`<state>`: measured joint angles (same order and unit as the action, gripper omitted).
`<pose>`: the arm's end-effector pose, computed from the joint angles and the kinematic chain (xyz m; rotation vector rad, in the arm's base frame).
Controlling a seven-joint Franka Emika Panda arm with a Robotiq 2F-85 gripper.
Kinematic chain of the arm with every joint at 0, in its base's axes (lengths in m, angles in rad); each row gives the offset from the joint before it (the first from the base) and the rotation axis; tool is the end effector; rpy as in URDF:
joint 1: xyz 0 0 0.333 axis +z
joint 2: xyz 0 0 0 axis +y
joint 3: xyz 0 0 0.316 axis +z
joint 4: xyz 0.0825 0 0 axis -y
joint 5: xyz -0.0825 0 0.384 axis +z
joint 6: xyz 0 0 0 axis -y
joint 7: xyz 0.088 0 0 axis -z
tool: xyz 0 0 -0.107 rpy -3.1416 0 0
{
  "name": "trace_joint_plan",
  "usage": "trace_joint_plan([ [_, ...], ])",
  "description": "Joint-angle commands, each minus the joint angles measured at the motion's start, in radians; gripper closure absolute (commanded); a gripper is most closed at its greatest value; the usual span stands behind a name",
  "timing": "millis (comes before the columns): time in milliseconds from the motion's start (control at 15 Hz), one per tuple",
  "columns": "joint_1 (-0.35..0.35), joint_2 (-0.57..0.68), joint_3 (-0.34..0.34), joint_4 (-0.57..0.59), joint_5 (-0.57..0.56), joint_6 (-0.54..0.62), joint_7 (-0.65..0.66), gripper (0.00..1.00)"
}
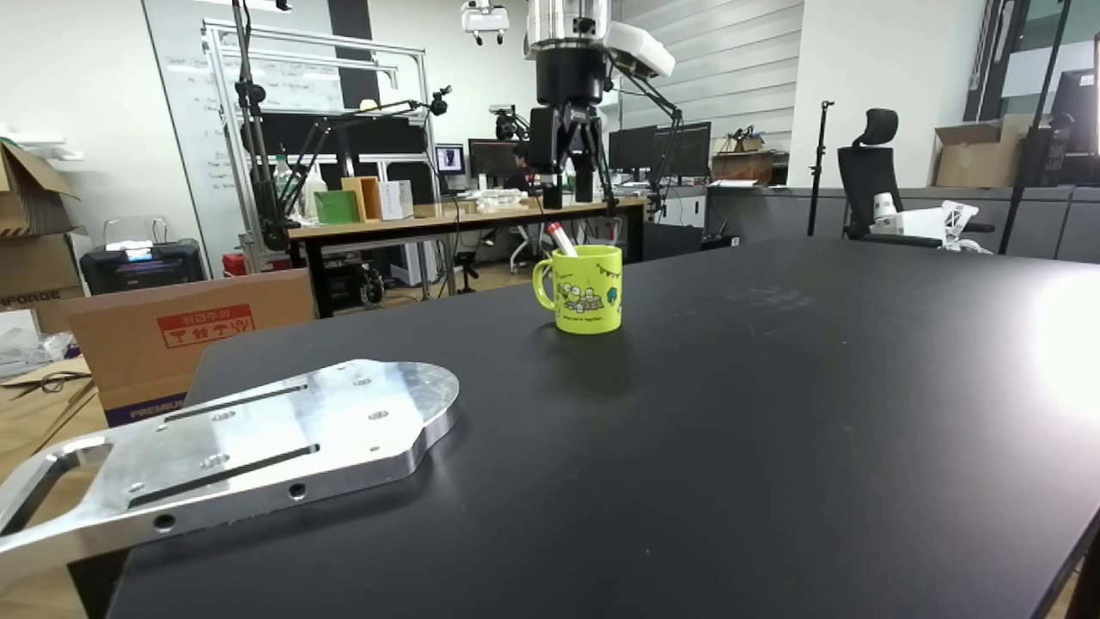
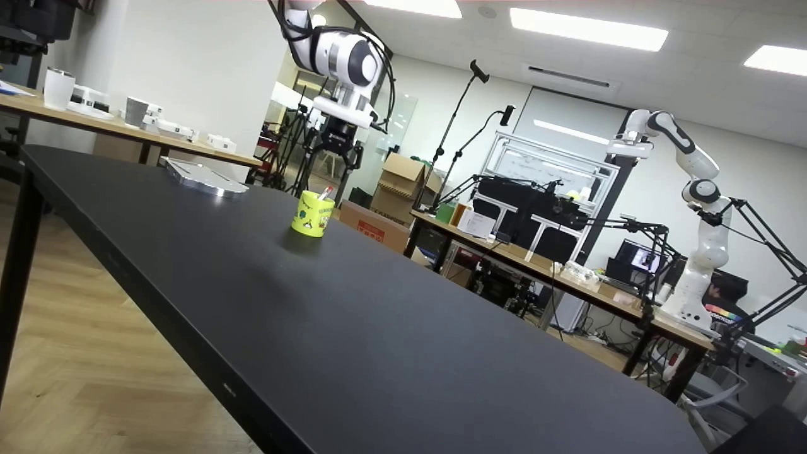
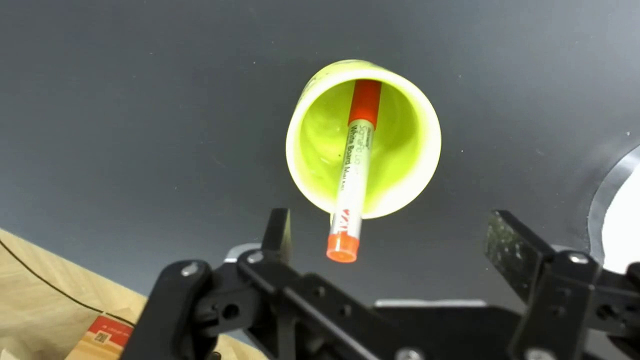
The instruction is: Remove the red marker from the yellow mug
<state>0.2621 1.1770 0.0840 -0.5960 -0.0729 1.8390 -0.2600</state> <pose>0.7768 0.2336 0.2817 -3.0063 -0.8787 -0.1061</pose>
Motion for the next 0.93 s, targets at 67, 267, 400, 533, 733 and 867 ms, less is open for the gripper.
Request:
trace_joint_plan([
  [67, 0.0, 0.052, 0.0, 0.062, 0.0, 0.05, -0.008, 0.0],
  [267, -0.003, 0.064, 0.001, 0.062, 0.002, 0.087, -0.007, 0.0],
  [400, -0.004, 0.068, 0.002, 0.059, 0.004, 0.087, -0.009, 0.0],
  [533, -0.002, 0.071, -0.004, 0.059, 0.0, 0.082, -0.002, 0.27],
  [733, -0.003, 0.075, -0.007, 0.059, 0.0, 0.066, 0.009, 0.48],
  [867, -0.006, 0.076, -0.008, 0.061, 0.0, 0.067, 0.006, 0.62],
])
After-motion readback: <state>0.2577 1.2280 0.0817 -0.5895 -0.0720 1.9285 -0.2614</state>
